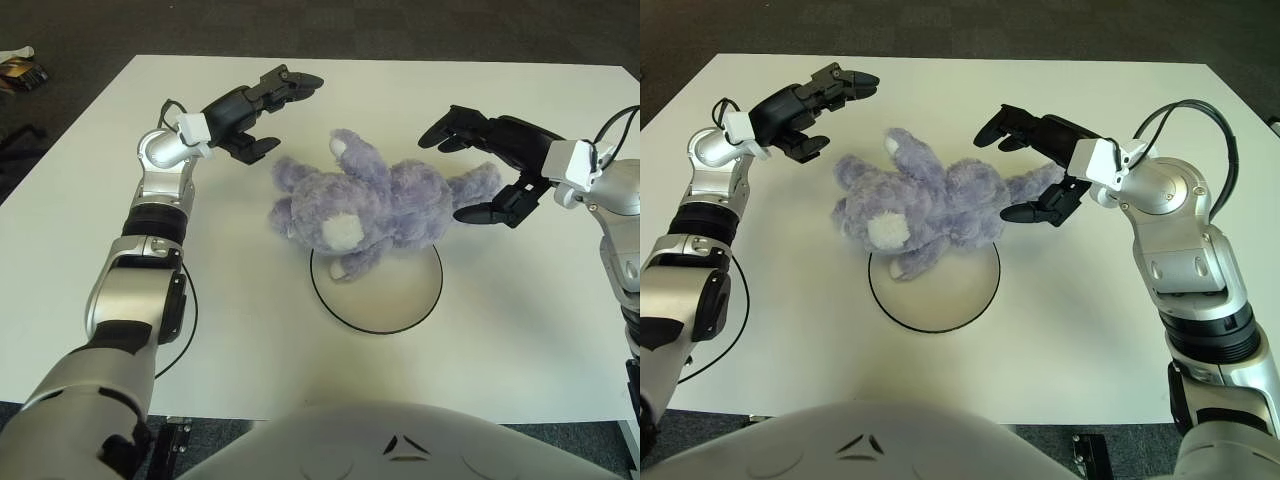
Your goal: Put the doll into the plate.
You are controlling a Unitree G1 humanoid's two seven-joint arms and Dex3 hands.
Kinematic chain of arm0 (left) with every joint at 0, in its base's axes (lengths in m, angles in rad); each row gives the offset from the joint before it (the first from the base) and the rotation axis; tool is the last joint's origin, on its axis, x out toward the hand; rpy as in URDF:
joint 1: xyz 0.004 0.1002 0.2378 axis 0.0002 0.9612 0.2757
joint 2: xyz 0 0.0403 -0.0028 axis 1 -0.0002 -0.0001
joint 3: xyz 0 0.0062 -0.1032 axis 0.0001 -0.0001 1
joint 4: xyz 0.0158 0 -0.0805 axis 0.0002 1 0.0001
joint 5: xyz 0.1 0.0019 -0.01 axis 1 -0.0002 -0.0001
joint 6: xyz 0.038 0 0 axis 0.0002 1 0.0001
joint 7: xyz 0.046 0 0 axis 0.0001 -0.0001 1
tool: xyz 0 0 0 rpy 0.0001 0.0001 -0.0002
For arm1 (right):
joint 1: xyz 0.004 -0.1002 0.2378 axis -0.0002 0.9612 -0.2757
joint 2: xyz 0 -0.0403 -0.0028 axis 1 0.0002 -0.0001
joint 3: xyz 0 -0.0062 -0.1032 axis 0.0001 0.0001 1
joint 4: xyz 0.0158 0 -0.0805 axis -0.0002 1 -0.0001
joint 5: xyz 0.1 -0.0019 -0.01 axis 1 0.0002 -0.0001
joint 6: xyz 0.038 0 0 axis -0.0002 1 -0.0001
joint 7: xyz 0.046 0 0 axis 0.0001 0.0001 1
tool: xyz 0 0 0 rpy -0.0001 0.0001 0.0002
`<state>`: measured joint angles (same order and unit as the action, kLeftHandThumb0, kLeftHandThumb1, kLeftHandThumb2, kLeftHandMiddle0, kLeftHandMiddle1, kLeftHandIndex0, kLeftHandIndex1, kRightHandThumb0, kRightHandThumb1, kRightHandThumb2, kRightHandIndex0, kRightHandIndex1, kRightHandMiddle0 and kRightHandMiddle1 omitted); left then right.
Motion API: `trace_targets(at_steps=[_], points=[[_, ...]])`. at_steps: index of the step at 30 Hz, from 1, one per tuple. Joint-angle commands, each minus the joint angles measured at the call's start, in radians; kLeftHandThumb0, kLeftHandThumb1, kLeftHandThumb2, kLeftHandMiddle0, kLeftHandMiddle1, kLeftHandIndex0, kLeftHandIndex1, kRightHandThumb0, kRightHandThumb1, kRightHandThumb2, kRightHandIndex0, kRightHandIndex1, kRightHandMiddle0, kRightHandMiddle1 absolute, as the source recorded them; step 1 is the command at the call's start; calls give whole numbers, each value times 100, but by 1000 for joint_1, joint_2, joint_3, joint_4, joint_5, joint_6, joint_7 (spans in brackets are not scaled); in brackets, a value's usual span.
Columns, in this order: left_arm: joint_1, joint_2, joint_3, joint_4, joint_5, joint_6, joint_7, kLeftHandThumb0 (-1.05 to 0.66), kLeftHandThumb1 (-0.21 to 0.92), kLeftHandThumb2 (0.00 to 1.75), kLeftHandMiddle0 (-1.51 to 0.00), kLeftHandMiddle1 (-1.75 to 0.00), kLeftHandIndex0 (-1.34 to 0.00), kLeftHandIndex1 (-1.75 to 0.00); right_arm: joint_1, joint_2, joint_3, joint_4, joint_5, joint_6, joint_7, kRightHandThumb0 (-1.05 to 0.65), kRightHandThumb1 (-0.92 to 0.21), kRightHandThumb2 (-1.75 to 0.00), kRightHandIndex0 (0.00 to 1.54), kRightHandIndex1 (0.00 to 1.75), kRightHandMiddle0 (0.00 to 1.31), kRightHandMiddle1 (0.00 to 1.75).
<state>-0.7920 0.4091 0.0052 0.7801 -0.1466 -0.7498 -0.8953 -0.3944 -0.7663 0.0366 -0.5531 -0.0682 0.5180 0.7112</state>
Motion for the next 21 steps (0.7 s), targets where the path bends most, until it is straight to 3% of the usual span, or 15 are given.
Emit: trace_targets(at_steps=[1,21], points=[[2,20,-6,-19,-17,29,-43,-87,92,55,-15,-37,0,-74,0,-5,-11,-6,6,10,-6,-58,-19,-99,4,77,0,104],[14,34,-78,-12,-27,97,-277,-90,92,52,-18,-55,0,-89,-10,-33,-3,-23,8,76,12,-50,-17,-104,0,70,0,99]])
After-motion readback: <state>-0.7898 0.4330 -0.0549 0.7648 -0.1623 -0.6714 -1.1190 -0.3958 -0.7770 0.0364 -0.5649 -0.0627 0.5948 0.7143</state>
